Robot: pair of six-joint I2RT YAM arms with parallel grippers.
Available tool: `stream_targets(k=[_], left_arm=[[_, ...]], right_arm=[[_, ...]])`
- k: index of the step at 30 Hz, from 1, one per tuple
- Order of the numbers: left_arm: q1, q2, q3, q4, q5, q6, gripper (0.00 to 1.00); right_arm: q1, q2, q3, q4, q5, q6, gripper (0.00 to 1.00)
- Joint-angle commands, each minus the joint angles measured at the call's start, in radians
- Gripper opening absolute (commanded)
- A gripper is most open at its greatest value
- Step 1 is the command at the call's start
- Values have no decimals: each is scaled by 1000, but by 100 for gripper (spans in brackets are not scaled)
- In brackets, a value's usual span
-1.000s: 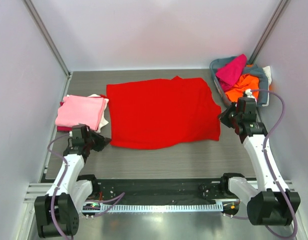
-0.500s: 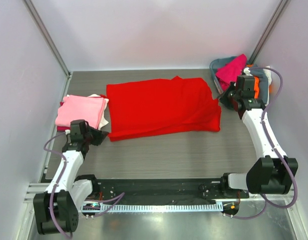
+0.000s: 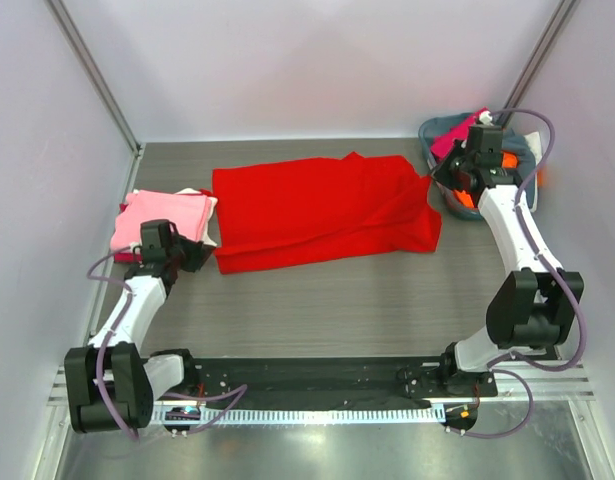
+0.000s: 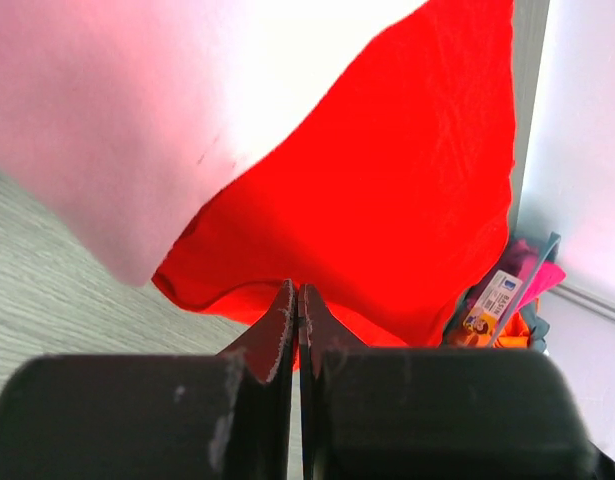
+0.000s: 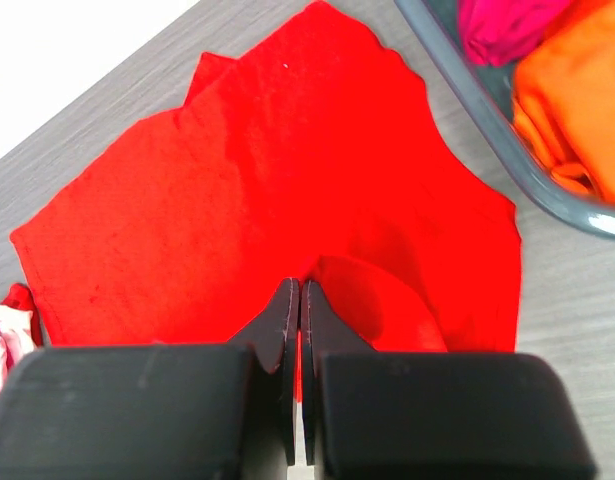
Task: Fold and stack the t-shirts
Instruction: Fold the tshirt
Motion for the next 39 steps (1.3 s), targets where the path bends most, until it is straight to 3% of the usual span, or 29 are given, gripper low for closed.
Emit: stream_targets(k=[1,39], left_arm=[[2,30,45,47,-25,-13,0],[-7,274,160,154,-48,-40,0]], right_arm=[[13,35,70,35,-30,-11,1],[23,284,291,26,15,9,1]])
